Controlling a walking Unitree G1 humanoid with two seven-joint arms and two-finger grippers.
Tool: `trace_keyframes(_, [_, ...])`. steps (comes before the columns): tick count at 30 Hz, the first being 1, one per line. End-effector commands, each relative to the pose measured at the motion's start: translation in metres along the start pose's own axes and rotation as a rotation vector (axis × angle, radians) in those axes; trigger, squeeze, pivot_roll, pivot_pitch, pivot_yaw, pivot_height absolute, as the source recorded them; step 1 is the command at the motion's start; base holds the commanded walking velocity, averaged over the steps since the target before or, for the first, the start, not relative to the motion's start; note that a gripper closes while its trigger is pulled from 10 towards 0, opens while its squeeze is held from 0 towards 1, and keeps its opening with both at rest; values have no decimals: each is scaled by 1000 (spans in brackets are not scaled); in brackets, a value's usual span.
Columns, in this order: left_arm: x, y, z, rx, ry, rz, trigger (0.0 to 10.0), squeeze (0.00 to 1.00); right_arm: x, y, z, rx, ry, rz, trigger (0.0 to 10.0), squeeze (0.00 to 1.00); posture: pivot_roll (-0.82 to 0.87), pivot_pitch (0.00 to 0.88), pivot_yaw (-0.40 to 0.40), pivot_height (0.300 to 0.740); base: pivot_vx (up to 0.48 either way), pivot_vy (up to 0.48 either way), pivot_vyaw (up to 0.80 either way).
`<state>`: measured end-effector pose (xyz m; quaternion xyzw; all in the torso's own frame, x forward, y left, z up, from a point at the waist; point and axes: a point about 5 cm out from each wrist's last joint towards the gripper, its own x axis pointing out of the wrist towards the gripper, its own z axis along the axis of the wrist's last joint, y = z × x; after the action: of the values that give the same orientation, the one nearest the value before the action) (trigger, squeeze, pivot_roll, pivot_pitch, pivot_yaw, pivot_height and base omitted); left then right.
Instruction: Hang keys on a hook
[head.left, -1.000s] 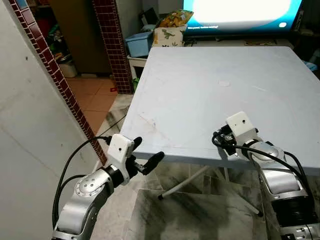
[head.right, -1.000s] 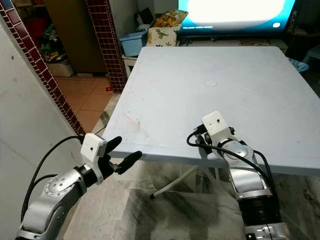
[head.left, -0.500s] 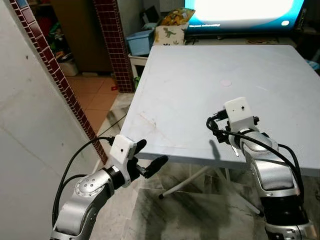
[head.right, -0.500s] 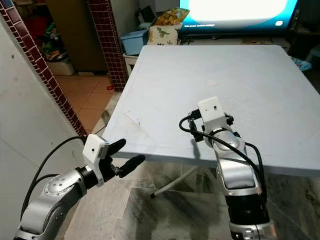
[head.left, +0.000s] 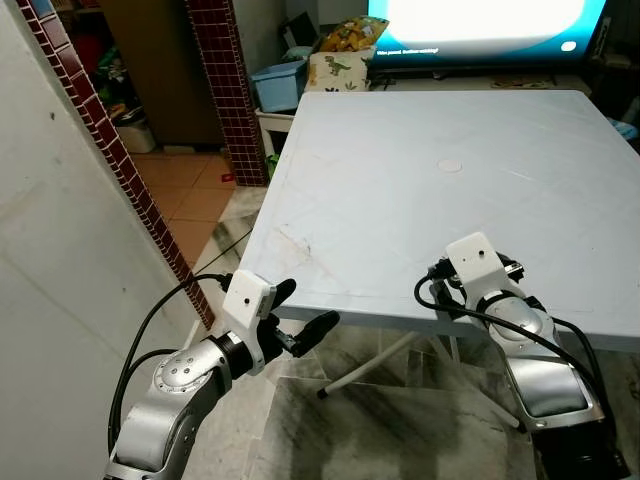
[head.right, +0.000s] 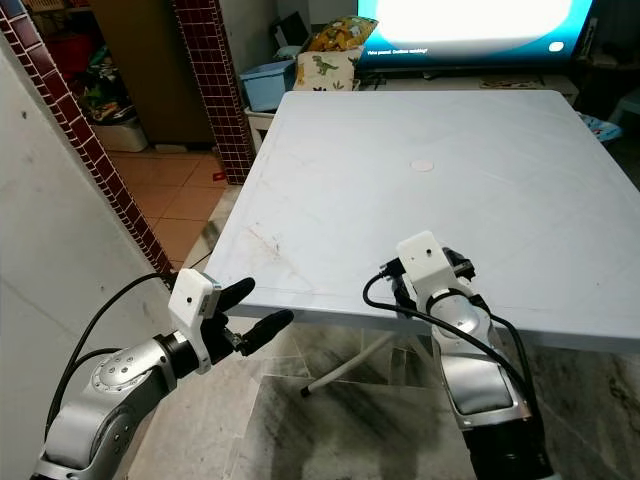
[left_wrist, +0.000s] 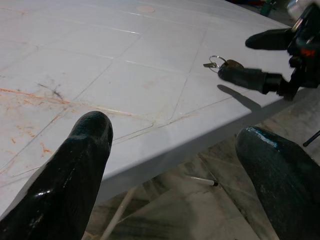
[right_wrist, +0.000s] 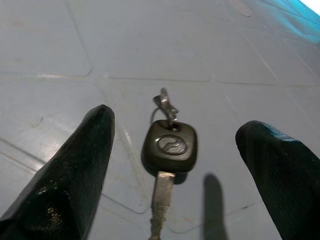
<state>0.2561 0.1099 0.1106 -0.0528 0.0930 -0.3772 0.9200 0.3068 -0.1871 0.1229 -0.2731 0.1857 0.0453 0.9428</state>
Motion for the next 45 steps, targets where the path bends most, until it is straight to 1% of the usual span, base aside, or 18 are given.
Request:
trace_keyframes(1, [-1,0,4,19,-4,9,10000,0,2,5,2,-14,-22,22,10000,0,-50,21,109,740,0,0,0])
trace_keyframes(3, [-1,0,4,20,-4,9,10000,0,3,6,4,-8,-31,32,9922,0,-48,20,111,740,0,0,0])
trace_keyframes(4, [0,0,4,19,-4,9,10000,0,4,7,5,-8,-44,41,8784,0,-48,20,111,740,0,0,0])
trace_keyframes(5, [0,0,4,19,-3,9,10000,0,5,8,5,-13,-51,44,8824,0,-46,20,111,740,0,0,0])
trace_keyframes(6, [0,0,4,20,-3,10,10000,0,6,9,6,-18,-56,52,9804,0,-46,20,111,740,0,0,0])
trace_keyframes(7, [0,0,4,20,-3,10,10000,0,7,11,6,-23,-61,60,10000,0,-45,21,112,740,0,0,0])
trace_keyframes(14, [-1,0,4,22,-2,11,10000,0,12,13,4,-24,-58,62,10000,0,-40,20,111,740,0,0,0])
trace_keyframes(15, [-1,0,4,21,-2,12,10000,0,13,13,3,-13,-57,63,5529,0,-40,20,111,740,0,0,0])
trace_keyframes(16, [-1,0,4,22,-1,11,10000,0,14,13,3,-11,-57,64,2314,0,-38,20,112,740,0,0,0])
trace_keyframes(17, [-1,0,4,22,-1,11,10000,0,15,13,2,-11,-58,65,0,0,-38,20,112,740,0,0,0])
trace_keyframes(26, [0,0,5,23,-6,11,10000,0,22,10,9,-24,-80,51,0,0,-35,17,111,740,0,0,0])
trace_keyframes(33, [0,-1,5,23,-3,11,10000,0,24,11,5,-21,-65,50,0,0,-35,17,111,740,0,0,0])
trace_keyframes(34, [0,-1,5,23,-3,12,10000,0,24,12,4,-19,-59,51,1412,0,-35,17,111,740,0,0,0])
trace_keyframes(35, [0,-1,5,22,-2,12,10000,0,25,12,2,-15,-50,53,3804,0,-35,17,111,740,0,0,0])
trace_keyframes(36, [0,-1,5,22,-2,12,10000,0,25,12,2,-15,-50,53,3804,0,-35,17,111,740,0,0,0])
trace_keyframes(37, [0,-1,5,22,-1,11,10000,0,25,12,1,-9,-42,52,8784,0,-35,17,111,740,0,0,0])
trace_keyframes(39, [0,-1,4,23,-1,9,10000,0,25,12,0,-5,-38,50,10000,0,-35,17,111,740,0,0,0])
trace_keyframes(45, [0,-1,4,23,3,8,10000,0,27,11,-1,-6,-33,43,10000,0,-36,20,114,740,0,0,0])
